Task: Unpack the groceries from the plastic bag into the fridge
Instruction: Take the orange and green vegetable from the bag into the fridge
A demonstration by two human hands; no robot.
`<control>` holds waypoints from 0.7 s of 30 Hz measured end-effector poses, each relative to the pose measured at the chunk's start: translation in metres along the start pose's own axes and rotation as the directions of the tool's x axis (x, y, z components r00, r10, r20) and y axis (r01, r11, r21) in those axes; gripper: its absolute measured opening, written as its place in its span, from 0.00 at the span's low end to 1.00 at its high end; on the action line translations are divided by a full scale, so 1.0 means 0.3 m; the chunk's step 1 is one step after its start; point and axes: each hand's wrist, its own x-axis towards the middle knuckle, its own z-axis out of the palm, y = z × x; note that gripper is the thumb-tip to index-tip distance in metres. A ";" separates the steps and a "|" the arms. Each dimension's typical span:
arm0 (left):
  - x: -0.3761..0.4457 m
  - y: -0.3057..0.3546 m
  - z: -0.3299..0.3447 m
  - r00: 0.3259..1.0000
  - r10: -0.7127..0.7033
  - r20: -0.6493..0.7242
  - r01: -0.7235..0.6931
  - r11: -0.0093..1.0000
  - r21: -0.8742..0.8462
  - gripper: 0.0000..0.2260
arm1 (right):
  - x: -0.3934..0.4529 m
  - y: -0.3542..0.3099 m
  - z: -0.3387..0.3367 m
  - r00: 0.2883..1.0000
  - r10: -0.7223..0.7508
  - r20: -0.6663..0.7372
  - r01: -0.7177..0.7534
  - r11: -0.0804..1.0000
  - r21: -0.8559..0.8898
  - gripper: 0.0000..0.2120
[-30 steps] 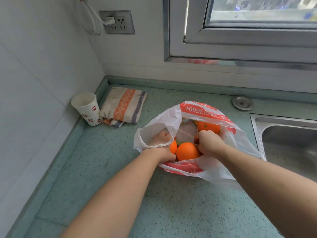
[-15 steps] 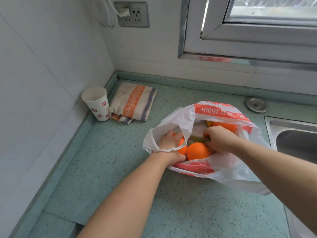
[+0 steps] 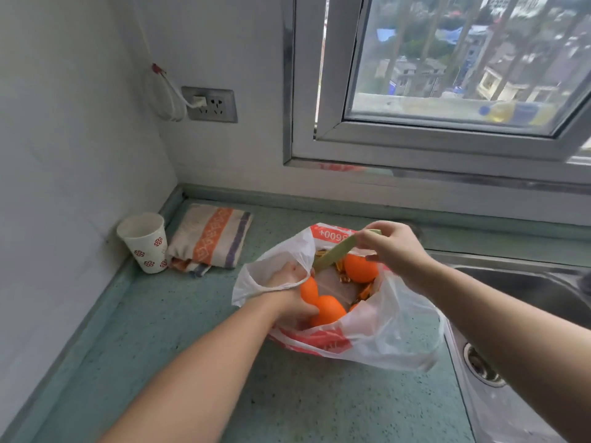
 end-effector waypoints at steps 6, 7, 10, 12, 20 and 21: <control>-0.099 0.190 -0.091 0.950 0.228 -0.214 -0.250 0.965 -0.083 0.36 | -0.096 -0.116 -0.152 0.979 0.155 0.134 -0.205 0.776 0.597 0.14; -0.124 0.231 -0.094 0.943 0.246 -0.223 -0.271 0.958 -0.090 0.39 | -0.122 -0.125 -0.179 0.980 0.155 0.128 -0.201 0.748 0.632 0.16; -0.212 0.357 -0.086 0.950 0.283 -0.131 -0.302 0.939 -0.162 0.38 | -0.217 -0.143 -0.266 0.986 0.162 0.030 -0.133 0.673 0.728 0.19; -0.288 0.452 -0.078 0.946 0.322 -0.045 -0.323 0.918 -0.231 0.32 | -0.292 -0.155 -0.332 0.980 0.182 -0.075 -0.057 0.628 0.776 0.18; -0.484 0.803 0.046 0.846 0.519 0.121 -0.461 0.826 -0.325 0.25 | -0.609 -0.138 -0.556 0.925 0.037 -0.378 0.212 0.777 0.593 0.22; -0.489 0.839 0.059 0.830 0.542 0.134 -0.480 0.815 -0.323 0.25 | -0.636 -0.129 -0.576 0.919 0.008 -0.394 0.236 0.788 0.569 0.23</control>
